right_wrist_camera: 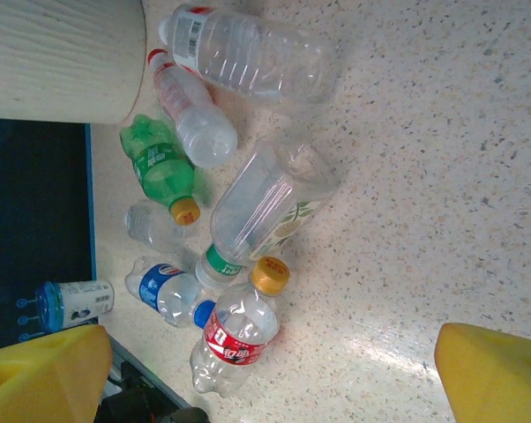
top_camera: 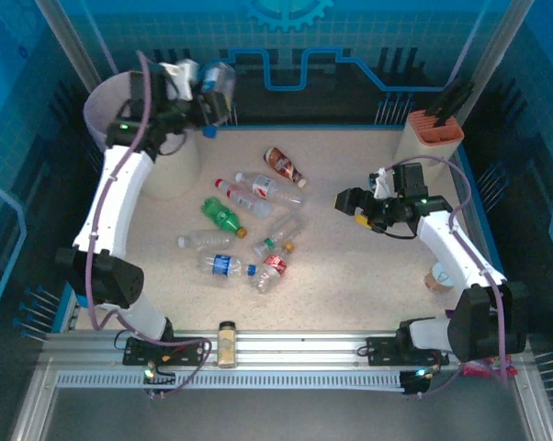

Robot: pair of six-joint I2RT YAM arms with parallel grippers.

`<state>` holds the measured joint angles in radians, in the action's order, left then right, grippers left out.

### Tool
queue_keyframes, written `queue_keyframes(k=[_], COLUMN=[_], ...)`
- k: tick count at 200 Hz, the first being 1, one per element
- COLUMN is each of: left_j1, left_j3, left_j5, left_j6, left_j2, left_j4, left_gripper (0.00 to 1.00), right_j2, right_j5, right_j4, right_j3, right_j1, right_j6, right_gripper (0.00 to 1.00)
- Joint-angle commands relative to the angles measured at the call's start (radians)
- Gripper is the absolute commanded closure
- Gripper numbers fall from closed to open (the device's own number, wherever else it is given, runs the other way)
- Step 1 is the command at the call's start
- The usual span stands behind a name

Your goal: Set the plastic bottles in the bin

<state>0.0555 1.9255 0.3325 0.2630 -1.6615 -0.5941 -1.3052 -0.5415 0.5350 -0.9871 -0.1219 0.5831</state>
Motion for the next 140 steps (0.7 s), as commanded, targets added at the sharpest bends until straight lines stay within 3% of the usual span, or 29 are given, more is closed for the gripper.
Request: queue_keyframes(k=[1,30,54,95,140], left_j1=[-0.094,-0.207,-0.262,-0.284,-0.298], left_j3=[0.086,0.2,0.379,0.664,0.688], left_j5=[-0.072,-0.135,-0.186,-0.256,-0.295], left_j6=[-0.042,-0.016,-0.025,-0.075,-0.098], left_j2=[-0.038,-0.124,-0.262,-0.499,-0.625], left_j4=[-0.064,-0.067,-0.177,-0.359,-0.394], left_gripper=[1.0,1.0,1.0,1.0,1.0], right_j2=[0.02,0.017,0.022,0.038,0.032], right_j5=[0.031,0.045,0.049,0.068,0.092], right_j4=[0.02,0.01,-0.001,-0.003,0.018], right_j3=[0.008,0.019,0.037,0.054,0.042], right_j1=[-0.034,-0.067,-0.087,-0.106,-0.129], right_j6=[-0.019,-0.012,-0.001,0.007,0.006], right_gripper=[0.05,0.05,0.05,0.05,0.05])
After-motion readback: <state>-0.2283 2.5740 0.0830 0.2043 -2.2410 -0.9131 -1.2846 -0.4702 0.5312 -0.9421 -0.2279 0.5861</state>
